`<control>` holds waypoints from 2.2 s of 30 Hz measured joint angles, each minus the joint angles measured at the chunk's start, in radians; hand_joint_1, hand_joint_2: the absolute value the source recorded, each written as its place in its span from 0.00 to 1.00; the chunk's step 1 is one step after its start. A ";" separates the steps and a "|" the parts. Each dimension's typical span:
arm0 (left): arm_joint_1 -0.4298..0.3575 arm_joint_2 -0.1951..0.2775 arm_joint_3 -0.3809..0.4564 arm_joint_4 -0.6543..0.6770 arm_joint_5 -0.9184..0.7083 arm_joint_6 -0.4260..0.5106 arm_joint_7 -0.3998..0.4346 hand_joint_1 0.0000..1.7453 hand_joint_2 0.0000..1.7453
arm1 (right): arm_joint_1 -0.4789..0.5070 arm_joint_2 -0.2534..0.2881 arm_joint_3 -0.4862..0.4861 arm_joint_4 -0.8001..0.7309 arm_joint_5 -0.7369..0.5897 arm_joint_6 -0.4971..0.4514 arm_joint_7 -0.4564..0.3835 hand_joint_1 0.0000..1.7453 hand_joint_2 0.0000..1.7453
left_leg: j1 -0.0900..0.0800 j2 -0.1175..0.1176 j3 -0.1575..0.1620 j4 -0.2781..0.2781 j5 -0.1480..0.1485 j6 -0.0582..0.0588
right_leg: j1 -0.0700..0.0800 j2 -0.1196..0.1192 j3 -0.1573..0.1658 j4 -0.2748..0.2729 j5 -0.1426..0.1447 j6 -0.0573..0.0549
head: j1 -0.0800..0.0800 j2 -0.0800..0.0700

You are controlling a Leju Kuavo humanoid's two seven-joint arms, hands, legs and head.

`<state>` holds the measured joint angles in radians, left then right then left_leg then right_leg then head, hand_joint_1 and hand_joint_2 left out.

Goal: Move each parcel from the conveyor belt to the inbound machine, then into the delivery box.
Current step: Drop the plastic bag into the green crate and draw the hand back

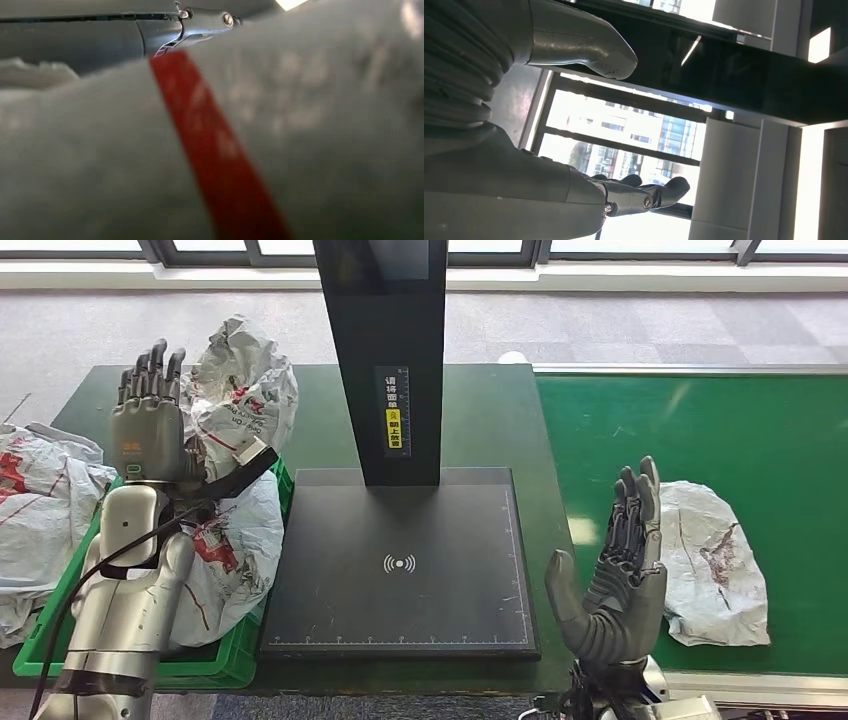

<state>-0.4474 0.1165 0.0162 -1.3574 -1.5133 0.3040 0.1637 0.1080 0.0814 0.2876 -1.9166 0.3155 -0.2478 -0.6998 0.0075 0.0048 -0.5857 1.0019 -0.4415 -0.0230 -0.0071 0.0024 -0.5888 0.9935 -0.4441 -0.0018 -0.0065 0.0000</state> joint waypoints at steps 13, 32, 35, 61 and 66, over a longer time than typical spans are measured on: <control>0.022 0.150 -0.261 0.062 0.000 -0.243 0.288 0.00 0.00 | 0.012 -0.012 0.000 -0.013 0.006 0.022 0.000 0.00 1.00 | 0.001 0.000 0.000 0.000 0.000 0.000 | 0.001 0.001 0.000 0.000 0.000 0.000 | 0.000 0.000; -0.124 0.527 -0.368 0.143 -0.001 -0.320 0.525 0.00 0.00 | 0.009 -0.012 0.000 -0.013 0.029 0.048 0.000 0.00 1.00 | 0.006 0.008 -0.002 -0.001 0.000 -0.005 | 0.003 0.009 -0.004 0.002 0.002 -0.006 | 0.000 0.000; -0.048 0.744 -0.272 0.069 -0.002 -0.292 0.536 0.00 0.00 | 0.007 -0.012 0.000 -0.012 0.038 0.051 0.000 0.00 1.00 | 0.007 0.013 -0.001 -0.001 -0.002 -0.008 | 0.005 0.014 -0.006 0.003 0.000 -0.011 | 0.000 0.000; 0.055 0.496 -0.515 -0.309 -0.002 -0.333 0.398 0.00 0.00 | 0.042 -0.023 0.000 -0.025 0.024 -0.048 0.000 0.00 1.00 | 0.003 -0.003 0.001 0.000 -0.002 -0.005 | 0.001 -0.003 0.002 0.000 -0.001 -0.005 | 0.001 0.000; 0.130 0.359 -0.515 -0.348 -0.002 -0.412 0.222 0.00 0.00 | 0.045 -0.034 0.000 -0.025 0.009 -0.046 0.000 0.00 1.00 | 0.001 0.002 0.002 0.000 -0.004 -0.003 | -0.001 0.001 0.001 0.000 -0.001 -0.003 | 0.001 0.000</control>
<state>-0.3170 0.4756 -0.4990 -1.7050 -1.5150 -0.1078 0.3860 0.1526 0.0477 0.2876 -1.9413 0.3248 -0.2935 -0.6998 0.0088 0.0069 -0.5839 1.0020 -0.4451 -0.0260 -0.0079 0.0039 -0.5874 0.9935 -0.4448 -0.0047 -0.0058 0.0000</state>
